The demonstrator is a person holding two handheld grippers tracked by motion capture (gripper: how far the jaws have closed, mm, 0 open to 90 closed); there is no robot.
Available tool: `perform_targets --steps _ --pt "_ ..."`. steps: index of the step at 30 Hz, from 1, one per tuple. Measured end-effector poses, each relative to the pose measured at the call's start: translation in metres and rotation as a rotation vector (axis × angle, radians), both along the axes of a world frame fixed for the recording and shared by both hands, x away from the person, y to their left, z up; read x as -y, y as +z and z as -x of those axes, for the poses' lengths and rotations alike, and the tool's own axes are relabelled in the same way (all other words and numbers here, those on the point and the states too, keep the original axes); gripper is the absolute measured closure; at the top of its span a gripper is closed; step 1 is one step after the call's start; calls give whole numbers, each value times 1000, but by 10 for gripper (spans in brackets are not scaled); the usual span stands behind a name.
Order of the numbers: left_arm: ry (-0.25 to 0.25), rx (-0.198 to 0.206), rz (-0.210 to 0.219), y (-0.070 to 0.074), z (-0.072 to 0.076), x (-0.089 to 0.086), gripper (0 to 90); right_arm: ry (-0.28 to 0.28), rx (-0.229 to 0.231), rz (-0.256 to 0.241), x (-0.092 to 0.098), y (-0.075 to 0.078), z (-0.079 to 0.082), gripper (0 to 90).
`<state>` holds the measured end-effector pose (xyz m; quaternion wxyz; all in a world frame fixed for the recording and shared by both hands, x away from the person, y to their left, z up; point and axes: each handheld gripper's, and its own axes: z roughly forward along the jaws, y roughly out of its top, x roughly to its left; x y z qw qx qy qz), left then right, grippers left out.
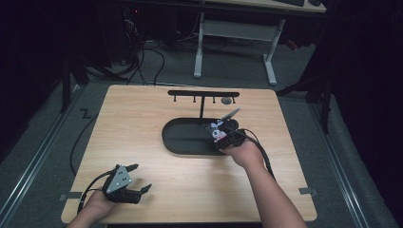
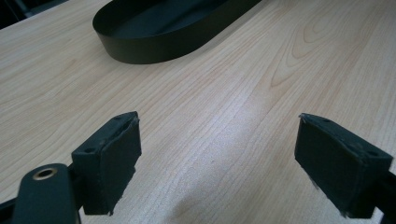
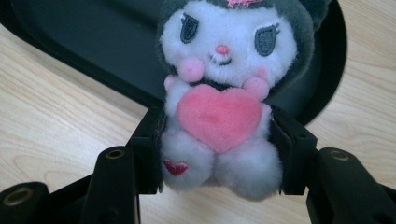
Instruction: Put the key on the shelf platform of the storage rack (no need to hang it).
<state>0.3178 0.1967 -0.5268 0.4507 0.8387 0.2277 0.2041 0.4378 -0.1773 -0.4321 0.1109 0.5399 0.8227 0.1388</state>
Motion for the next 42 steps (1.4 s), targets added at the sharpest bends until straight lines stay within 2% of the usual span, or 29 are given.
perform_targets --steps 3,9,11,14,28,35,38,42 --pt "1 0 3 0 0 0 155 -5 -7 -4 -5 -2 -6 463" --pt "2 2 6 0 0 0 155 1 8 0 -12 0 -17 464" --pt "1 2 6 0 0 0 155 5 16 -15 -13 1 -20 464" --pt "1 2 7 0 0 0 155 8 9 0 -16 1 -24 464" --pt "2 0 11 0 0 -1 155 4 4 2 -22 -8 -38 463" --pt "2 0 11 0 0 -1 155 12 -22 20 -22 -25 -35 464" --pt "1 2 8 0 0 -1 155 -2 -38 4 -19 -28 -31 463" --pt "0 2 4 0 0 -1 155 10 -48 25 -16 -34 -27 463"
